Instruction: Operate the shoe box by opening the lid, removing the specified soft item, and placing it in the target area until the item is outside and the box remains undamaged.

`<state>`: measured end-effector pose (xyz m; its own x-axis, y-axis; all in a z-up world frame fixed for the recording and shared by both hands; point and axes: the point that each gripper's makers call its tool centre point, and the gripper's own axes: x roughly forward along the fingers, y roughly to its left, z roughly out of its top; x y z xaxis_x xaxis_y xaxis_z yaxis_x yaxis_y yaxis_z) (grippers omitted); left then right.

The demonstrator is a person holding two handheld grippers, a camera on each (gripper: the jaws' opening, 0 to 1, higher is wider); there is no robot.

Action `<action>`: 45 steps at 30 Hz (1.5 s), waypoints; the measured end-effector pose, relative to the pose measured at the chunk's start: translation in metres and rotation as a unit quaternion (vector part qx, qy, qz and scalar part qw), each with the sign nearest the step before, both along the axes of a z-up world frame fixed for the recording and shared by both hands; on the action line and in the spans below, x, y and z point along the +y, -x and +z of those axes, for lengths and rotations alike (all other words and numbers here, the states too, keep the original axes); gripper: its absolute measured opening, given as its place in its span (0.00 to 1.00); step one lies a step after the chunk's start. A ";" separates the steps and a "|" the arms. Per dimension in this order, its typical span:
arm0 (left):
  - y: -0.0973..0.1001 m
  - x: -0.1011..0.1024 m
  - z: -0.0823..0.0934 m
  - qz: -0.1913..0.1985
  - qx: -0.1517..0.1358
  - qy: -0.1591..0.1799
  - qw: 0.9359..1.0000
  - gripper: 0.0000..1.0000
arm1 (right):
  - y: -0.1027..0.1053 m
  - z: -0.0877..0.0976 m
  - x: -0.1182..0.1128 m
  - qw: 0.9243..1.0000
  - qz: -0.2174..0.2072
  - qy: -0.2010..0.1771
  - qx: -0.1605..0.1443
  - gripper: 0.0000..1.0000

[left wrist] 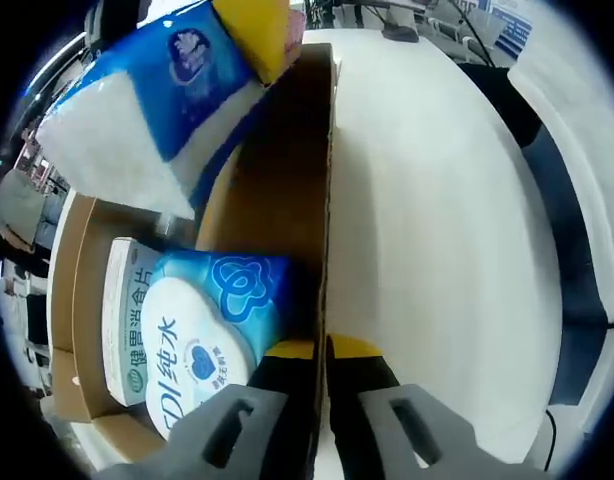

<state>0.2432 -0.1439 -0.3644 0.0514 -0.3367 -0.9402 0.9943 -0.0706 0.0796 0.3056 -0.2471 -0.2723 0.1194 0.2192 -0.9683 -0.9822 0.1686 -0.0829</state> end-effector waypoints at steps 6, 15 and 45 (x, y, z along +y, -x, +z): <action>-0.001 0.000 0.000 0.001 0.003 0.006 1.000 0.01 | 0.001 0.011 -0.005 1.000 -0.005 -0.002 -0.001 0.65; -0.002 0.000 -0.001 0.000 0.002 0.005 1.000 0.01 | -0.002 0.026 -0.012 1.000 -0.006 -0.009 -0.015 0.65; -0.005 0.001 -0.002 0.000 0.000 0.005 1.000 0.01 | -0.004 0.026 -0.047 1.000 -0.019 0.001 -0.022 0.65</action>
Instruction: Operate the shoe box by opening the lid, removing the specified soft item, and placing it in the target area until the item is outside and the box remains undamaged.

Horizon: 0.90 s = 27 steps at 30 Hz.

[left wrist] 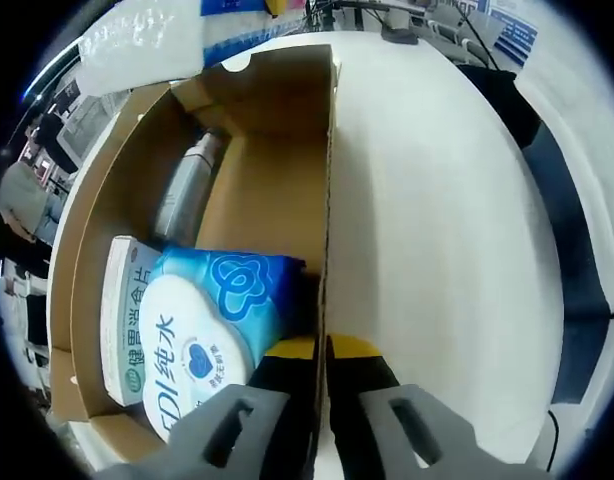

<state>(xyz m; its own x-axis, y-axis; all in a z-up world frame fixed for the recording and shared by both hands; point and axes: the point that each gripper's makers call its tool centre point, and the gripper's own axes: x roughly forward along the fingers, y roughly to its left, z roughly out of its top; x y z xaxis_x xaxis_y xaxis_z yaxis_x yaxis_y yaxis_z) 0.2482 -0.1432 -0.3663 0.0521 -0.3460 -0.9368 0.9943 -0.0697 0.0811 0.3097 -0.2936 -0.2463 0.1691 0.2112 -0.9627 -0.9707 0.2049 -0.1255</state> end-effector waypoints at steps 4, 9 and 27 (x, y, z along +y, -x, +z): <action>0.000 0.000 0.000 0.002 -0.002 0.000 1.000 0.01 | 0.003 -0.003 -0.004 1.000 0.002 0.001 0.002 0.65; 0.000 0.000 0.000 0.006 -0.002 0.002 1.000 0.01 | 0.006 -0.007 -0.008 1.000 0.011 0.012 0.010 0.65; 0.001 -0.002 0.001 0.005 -0.001 0.005 1.000 0.01 | 0.014 -0.006 -0.036 1.000 -0.002 0.019 0.023 0.65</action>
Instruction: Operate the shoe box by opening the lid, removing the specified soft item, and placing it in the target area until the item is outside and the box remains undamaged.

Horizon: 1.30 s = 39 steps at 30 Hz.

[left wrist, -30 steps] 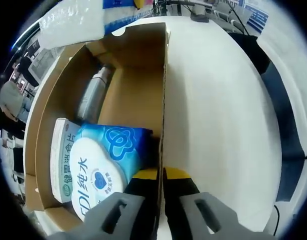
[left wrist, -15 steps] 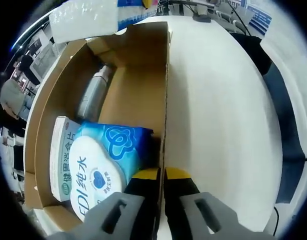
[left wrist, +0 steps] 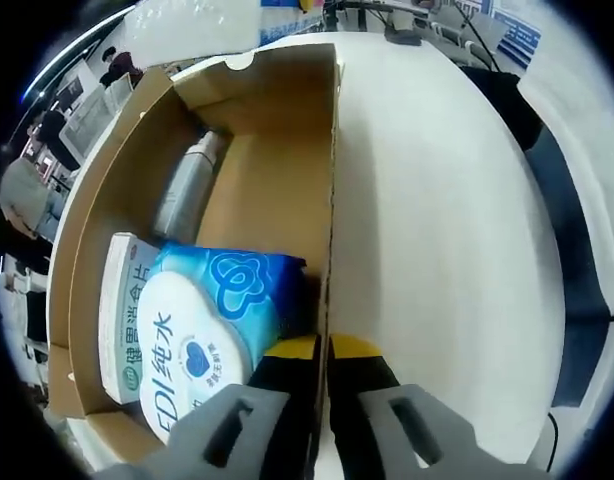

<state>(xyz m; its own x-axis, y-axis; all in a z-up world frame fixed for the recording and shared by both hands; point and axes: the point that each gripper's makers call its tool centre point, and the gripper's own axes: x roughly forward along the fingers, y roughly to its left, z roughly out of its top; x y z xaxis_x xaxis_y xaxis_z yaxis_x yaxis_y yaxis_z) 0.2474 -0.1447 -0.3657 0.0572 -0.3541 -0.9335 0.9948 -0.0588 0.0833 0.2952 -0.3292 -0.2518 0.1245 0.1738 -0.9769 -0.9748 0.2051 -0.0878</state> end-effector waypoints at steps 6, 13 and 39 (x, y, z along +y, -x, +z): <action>0.001 0.000 0.000 0.003 -0.001 0.000 1.000 0.01 | 0.003 -0.001 -0.016 1.000 -0.007 0.004 0.001 0.65; 0.001 0.000 -0.001 0.007 -0.003 0.001 1.000 0.01 | 0.009 -0.006 -0.032 1.000 -0.016 0.008 0.009 0.65; -0.002 -0.001 0.002 0.007 0.001 0.003 1.000 0.01 | 0.013 -0.022 -0.082 0.998 -0.020 0.024 0.046 0.65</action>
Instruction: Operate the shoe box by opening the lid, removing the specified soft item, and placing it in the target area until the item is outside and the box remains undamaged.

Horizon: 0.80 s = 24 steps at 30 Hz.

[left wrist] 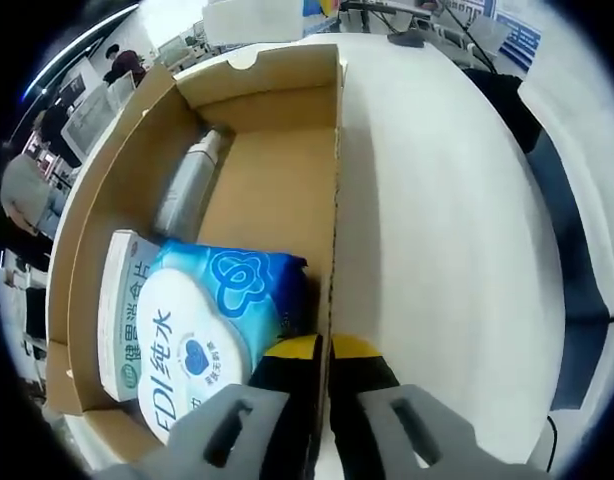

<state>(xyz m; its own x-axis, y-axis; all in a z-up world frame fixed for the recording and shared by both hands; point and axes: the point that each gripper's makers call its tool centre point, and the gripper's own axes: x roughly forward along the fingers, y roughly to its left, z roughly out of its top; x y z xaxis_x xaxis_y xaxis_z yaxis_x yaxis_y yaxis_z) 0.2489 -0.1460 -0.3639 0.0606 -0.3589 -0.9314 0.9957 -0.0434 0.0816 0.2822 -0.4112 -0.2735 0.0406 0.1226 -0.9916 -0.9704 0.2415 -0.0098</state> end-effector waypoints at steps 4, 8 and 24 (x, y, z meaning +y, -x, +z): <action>0.000 0.000 -0.001 0.003 -0.002 -0.005 1.000 0.01 | 0.002 -0.009 -0.001 1.000 0.003 0.002 0.008 0.65; 0.000 0.000 0.000 0.002 -0.003 -0.005 1.000 0.01 | 0.008 -0.019 -0.004 1.000 0.016 0.011 0.018 0.65; 0.002 -0.001 -0.003 0.003 -0.003 -0.004 1.000 0.01 | 0.010 -0.039 -0.006 0.999 0.036 0.023 0.031 0.65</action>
<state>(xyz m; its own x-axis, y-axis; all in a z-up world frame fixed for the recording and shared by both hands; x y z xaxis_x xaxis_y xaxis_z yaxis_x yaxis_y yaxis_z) 0.2474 -0.1469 -0.3666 0.0684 -0.3502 -0.9342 0.9954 -0.0385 0.0874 0.2718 -0.4168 -0.3124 -0.0284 0.0777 -0.9966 -0.9841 0.1726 0.0415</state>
